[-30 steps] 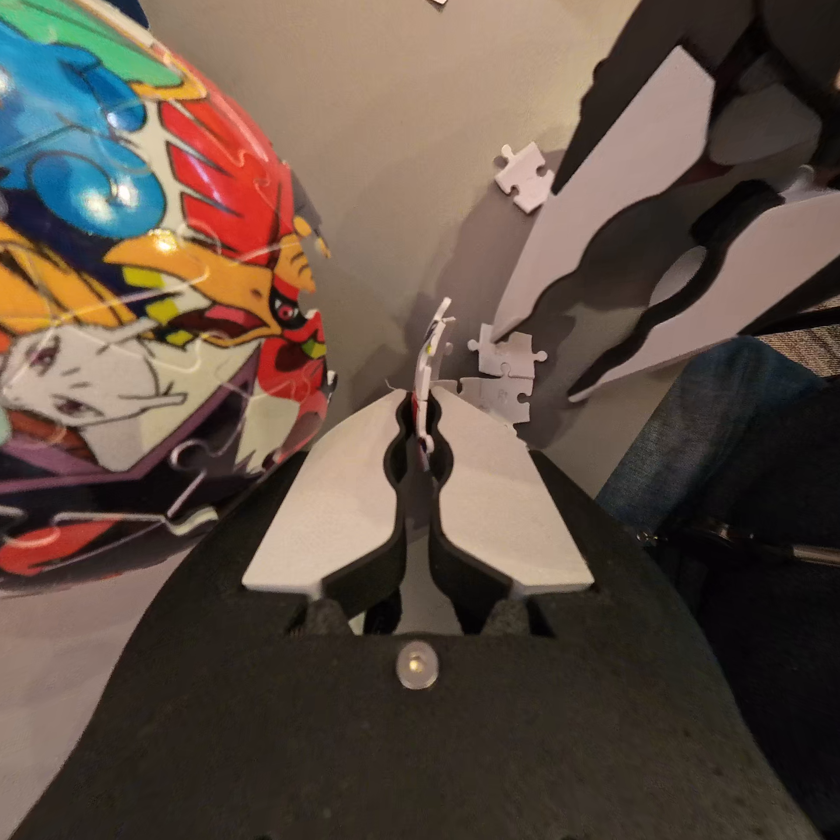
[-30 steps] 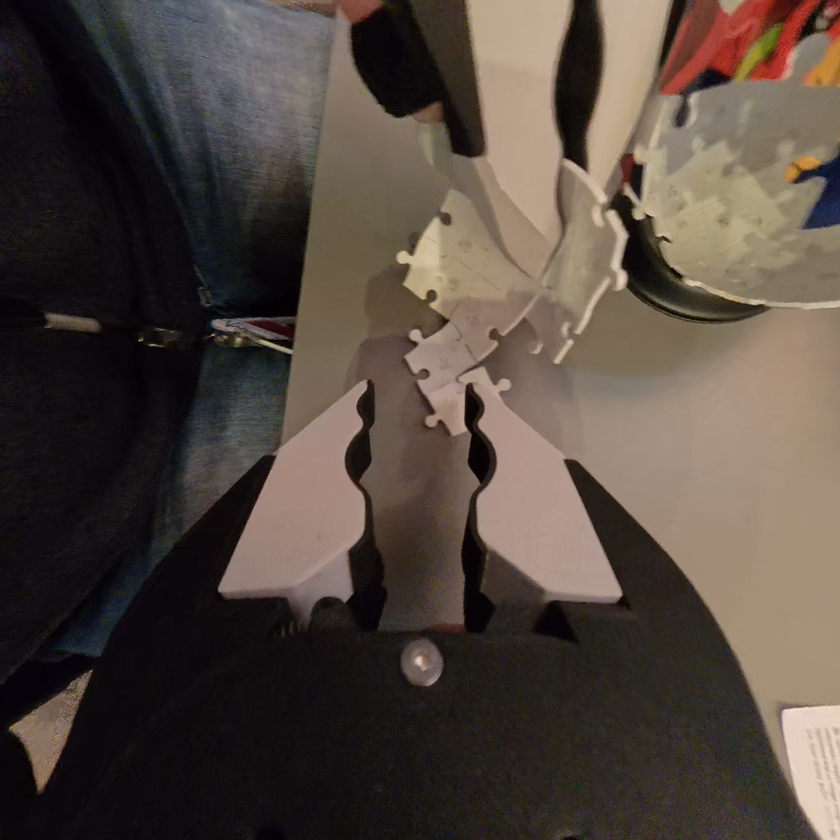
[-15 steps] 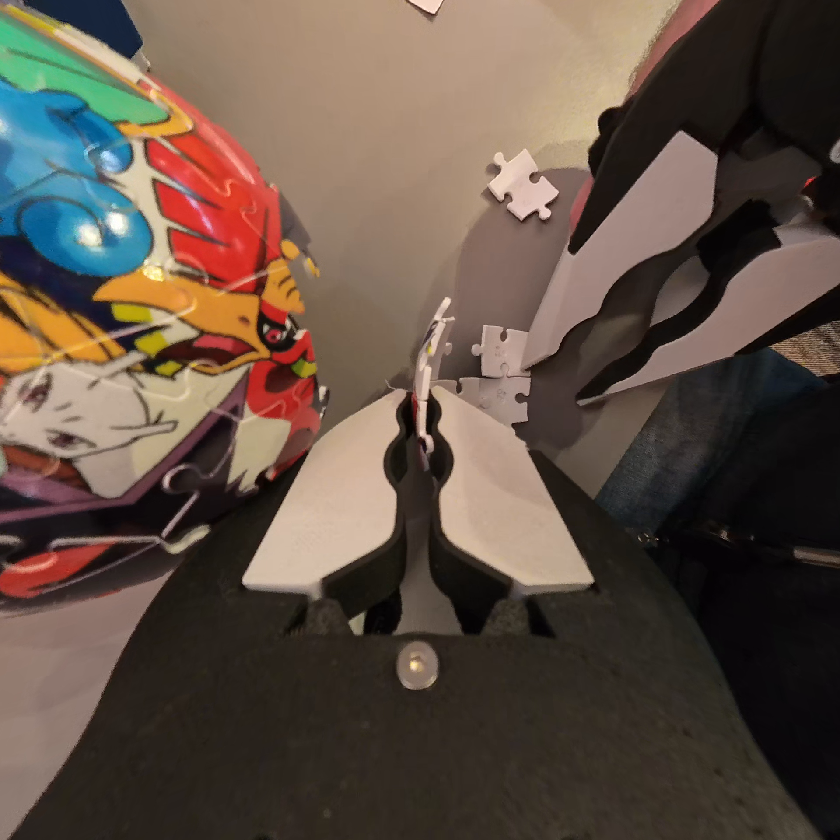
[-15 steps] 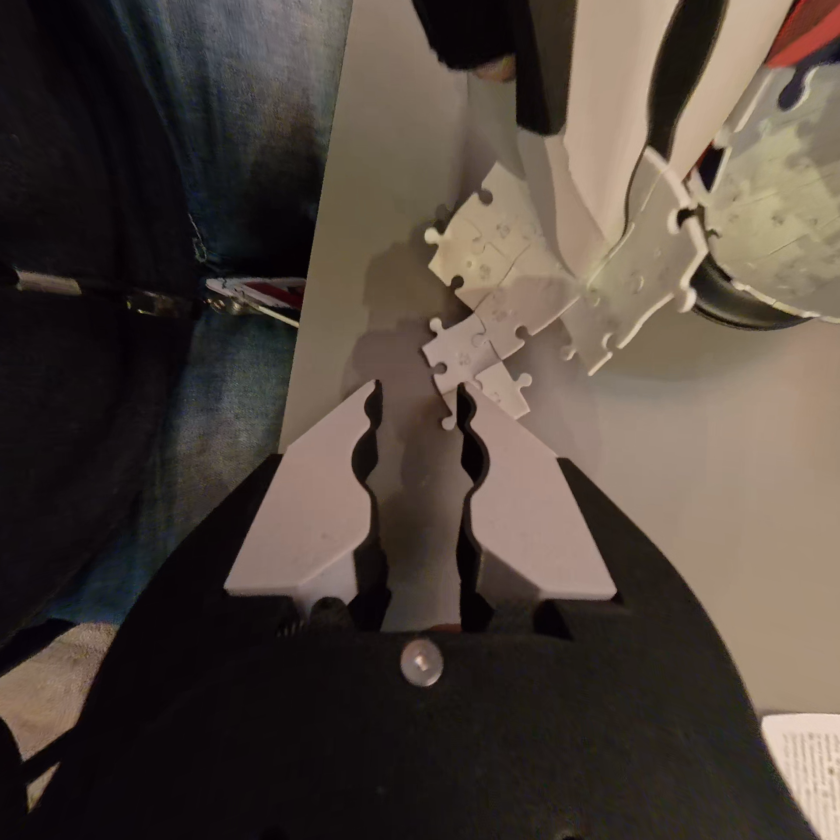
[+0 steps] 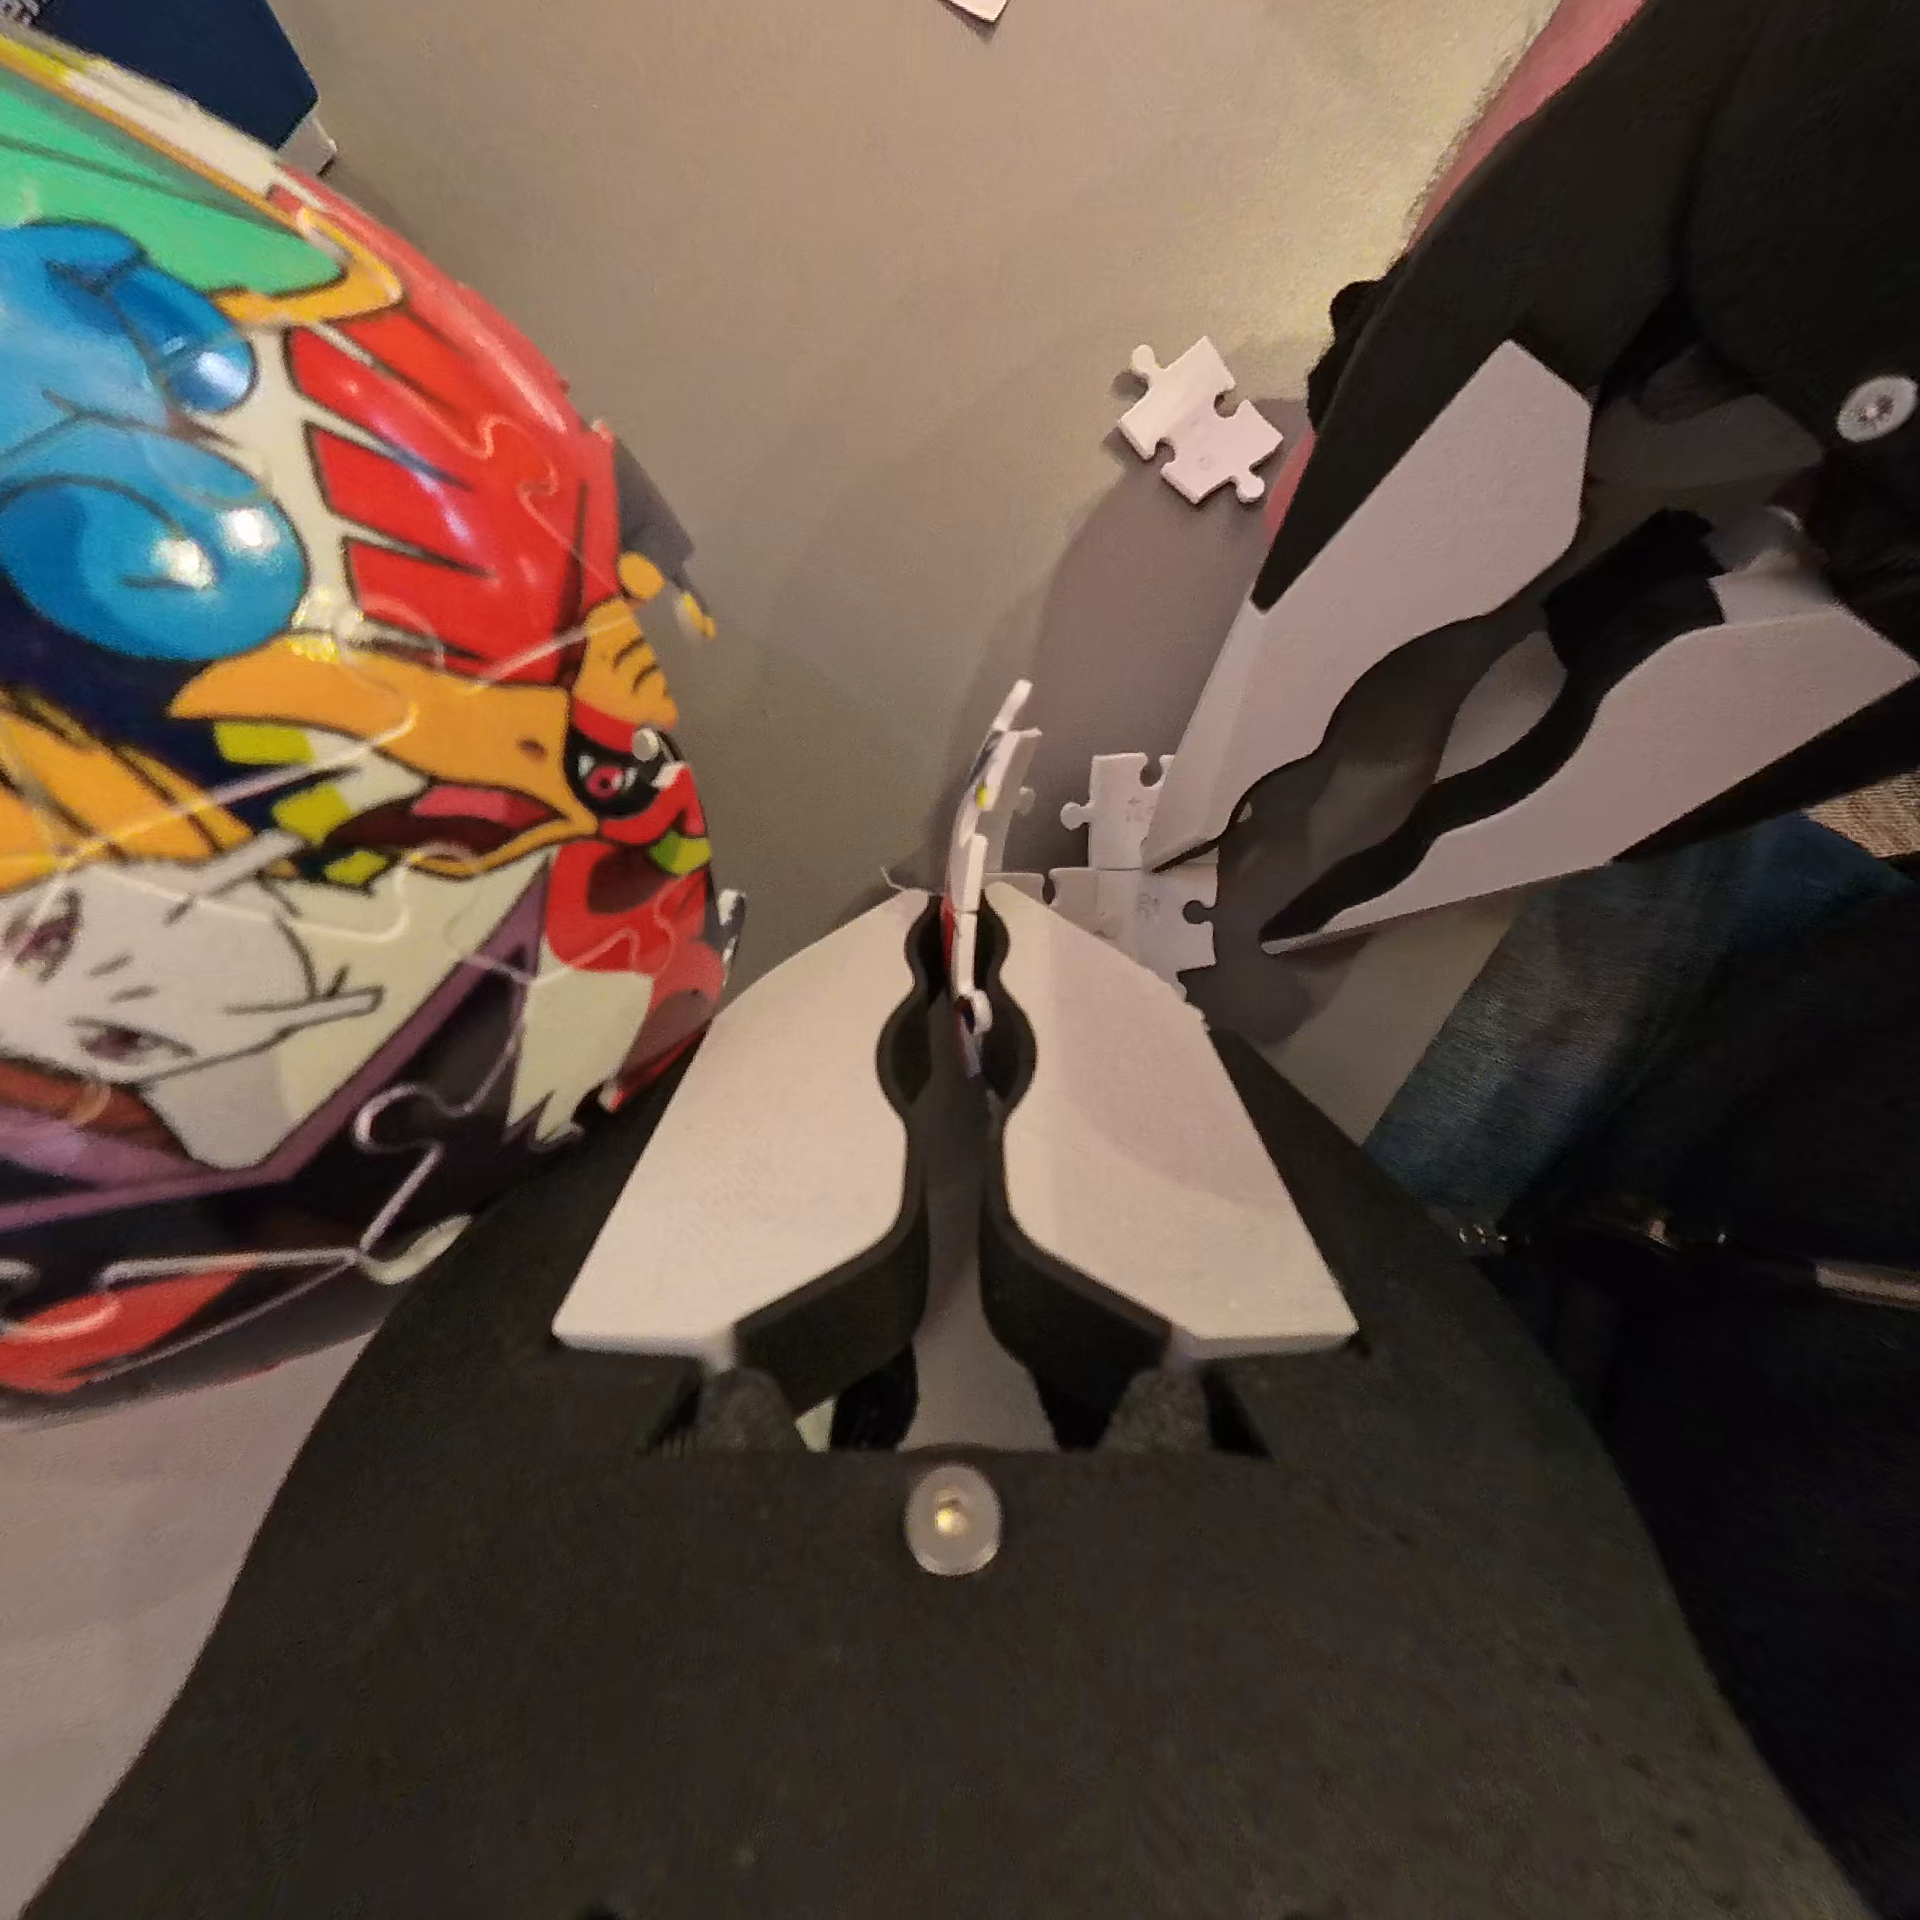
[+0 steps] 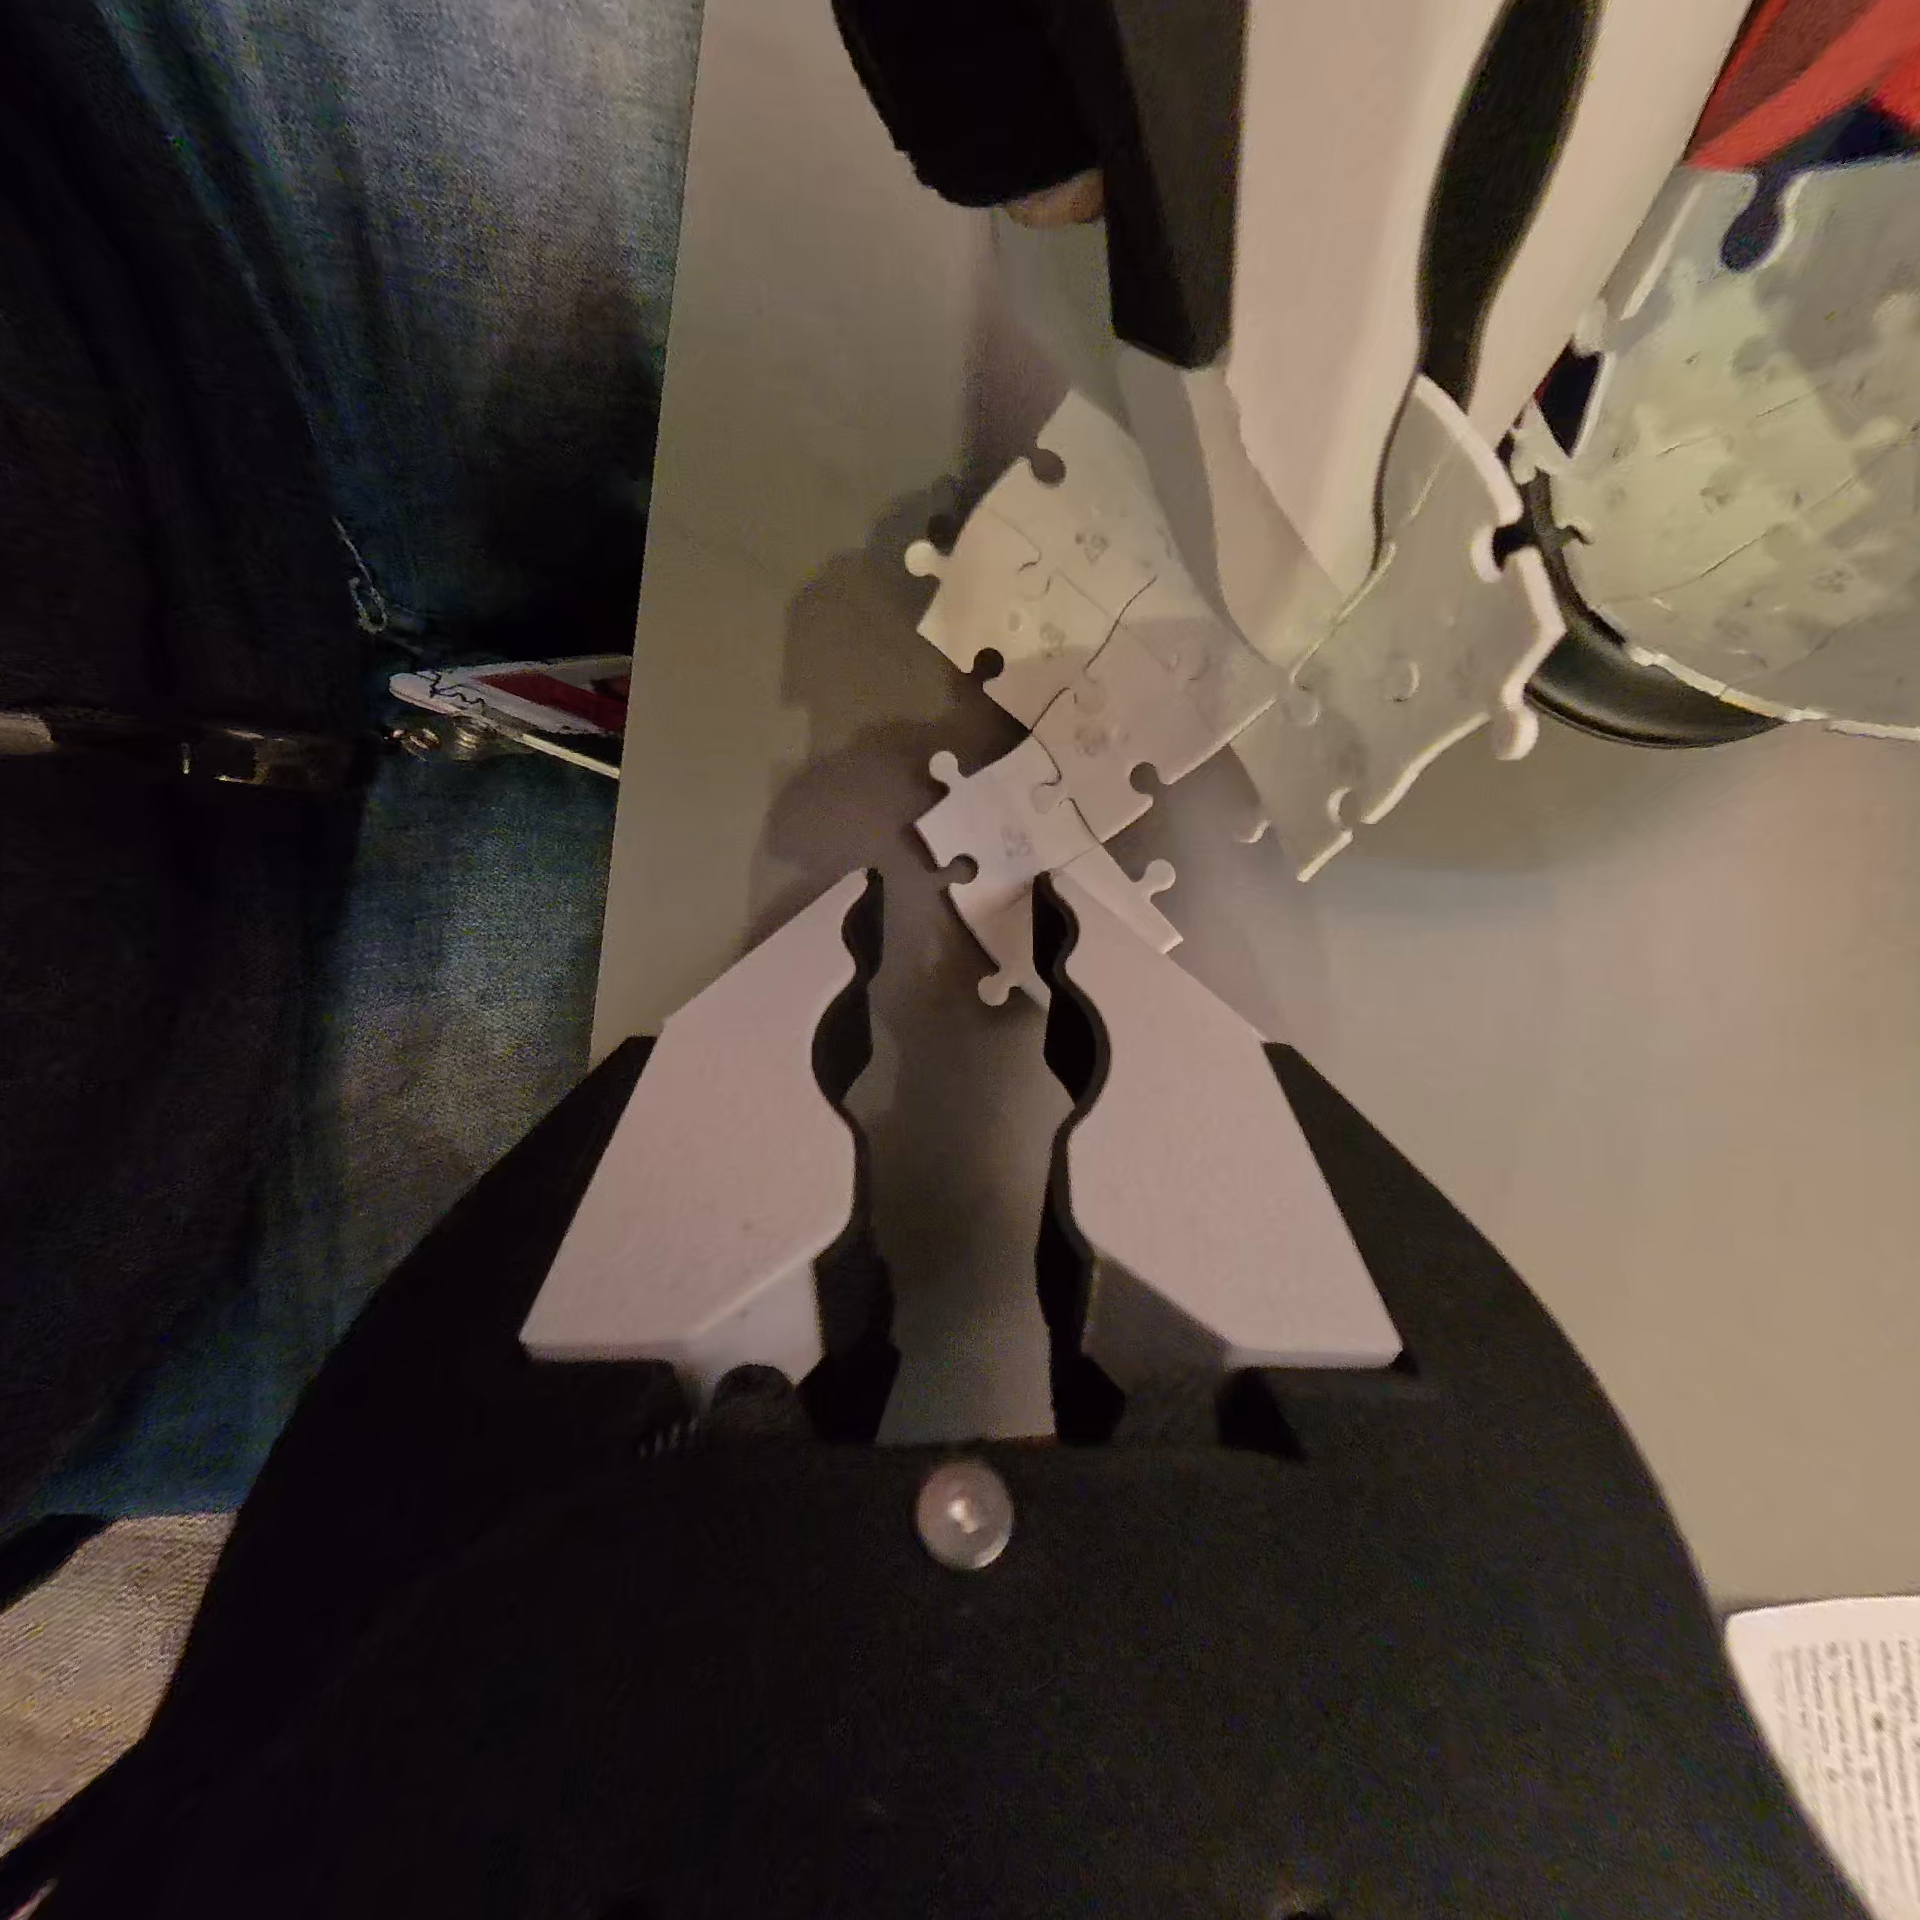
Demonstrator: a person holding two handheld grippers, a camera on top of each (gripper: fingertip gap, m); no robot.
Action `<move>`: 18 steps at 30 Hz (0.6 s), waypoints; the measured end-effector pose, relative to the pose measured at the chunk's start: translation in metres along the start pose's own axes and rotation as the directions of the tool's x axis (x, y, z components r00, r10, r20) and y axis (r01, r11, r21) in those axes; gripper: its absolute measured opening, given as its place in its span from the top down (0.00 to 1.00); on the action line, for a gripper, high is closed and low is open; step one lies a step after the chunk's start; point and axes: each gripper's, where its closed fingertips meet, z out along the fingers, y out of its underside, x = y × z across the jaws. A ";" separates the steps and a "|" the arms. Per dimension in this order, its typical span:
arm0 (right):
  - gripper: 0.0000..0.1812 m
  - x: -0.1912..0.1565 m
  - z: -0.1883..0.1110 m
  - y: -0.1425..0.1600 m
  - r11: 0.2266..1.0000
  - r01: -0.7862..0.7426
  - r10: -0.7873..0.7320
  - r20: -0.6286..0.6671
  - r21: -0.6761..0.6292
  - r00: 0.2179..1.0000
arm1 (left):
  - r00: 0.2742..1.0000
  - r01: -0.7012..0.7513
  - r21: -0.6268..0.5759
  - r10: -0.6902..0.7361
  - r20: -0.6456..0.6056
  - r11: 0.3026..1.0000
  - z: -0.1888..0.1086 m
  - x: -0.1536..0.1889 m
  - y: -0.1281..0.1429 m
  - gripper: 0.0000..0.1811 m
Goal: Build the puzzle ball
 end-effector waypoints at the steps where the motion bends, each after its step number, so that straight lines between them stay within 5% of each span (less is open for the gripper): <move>1: 0.85 0.000 0.000 0.000 1.000 -0.009 0.009 0.003 0.001 1.000 | 1.000 0.002 -0.001 -0.002 0.001 1.000 0.000 0.000 0.000 0.98; 5: 0.81 -0.004 -0.003 -0.003 0.998 -0.044 0.043 0.032 0.034 0.999 | 1.000 0.002 -0.006 -0.002 0.008 1.000 0.000 0.000 0.000 0.98; 10: 0.78 0.019 -0.043 -0.004 0.978 -0.144 0.152 -0.047 0.153 0.987 | 1.000 0.012 -0.003 -0.012 0.008 1.000 -0.001 0.000 0.002 0.98; 14: 0.81 0.051 -0.069 0.035 0.971 -0.211 0.228 -0.161 0.115 0.960 | 1.000 0.021 -0.004 -0.021 0.008 1.000 -0.002 0.001 0.005 0.98; 18: 0.81 0.059 -0.063 0.070 0.970 -0.242 0.237 -0.164 -0.005 0.957 | 0.999 0.037 0.000 -0.037 0.004 0.999 -0.001 0.003 0.006 0.98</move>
